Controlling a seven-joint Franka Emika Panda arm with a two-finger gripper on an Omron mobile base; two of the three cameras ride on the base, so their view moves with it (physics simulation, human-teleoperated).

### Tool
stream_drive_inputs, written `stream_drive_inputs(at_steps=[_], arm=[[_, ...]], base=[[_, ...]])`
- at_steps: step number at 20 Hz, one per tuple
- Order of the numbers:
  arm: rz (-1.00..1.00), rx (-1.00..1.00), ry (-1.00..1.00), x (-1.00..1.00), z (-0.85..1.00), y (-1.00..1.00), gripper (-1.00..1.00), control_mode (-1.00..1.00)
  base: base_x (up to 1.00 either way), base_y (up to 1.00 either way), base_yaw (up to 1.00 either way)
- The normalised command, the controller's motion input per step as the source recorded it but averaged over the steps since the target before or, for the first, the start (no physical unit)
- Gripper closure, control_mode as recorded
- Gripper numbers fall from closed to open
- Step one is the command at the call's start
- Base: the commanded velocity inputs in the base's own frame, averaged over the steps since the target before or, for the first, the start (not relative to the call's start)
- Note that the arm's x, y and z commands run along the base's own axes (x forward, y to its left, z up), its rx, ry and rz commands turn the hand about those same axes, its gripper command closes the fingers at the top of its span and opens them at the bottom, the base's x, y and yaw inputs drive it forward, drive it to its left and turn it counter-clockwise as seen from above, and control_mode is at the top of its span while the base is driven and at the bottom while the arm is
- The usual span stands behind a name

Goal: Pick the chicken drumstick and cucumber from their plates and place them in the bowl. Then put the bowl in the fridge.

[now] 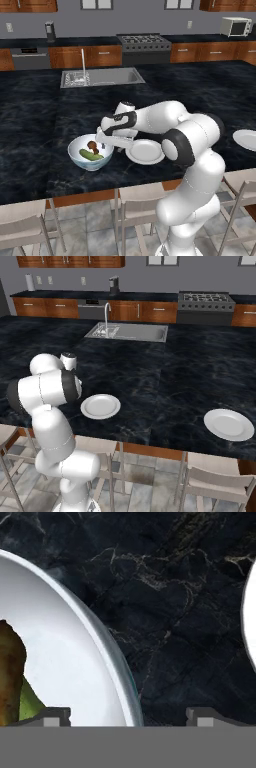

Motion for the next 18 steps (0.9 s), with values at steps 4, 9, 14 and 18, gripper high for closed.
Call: stream_drive_inputs(at_steps=[4, 9, 14, 18], arm=[[-0.01, 0.0, 0.06, 0.03, -0.03, 0.04, 1.0, -1.0], [0.0, 0.0, 0.11, 0.0, -0.05, 0.0, 1.0, -1.0], [0.01, 0.07, 0.07, -0.1, 0.0, 0.0, 1.0, -1.0], [0.0, 0.03, 0.0, -0.17, 0.25, -0.01, 1.0, -1.0]], base=[[0.0, 0.0, 0.0], [0.0, 0.0, 0.0], [0.0, 0.0, 0.0], [0.0, 0.0, 0.0]])
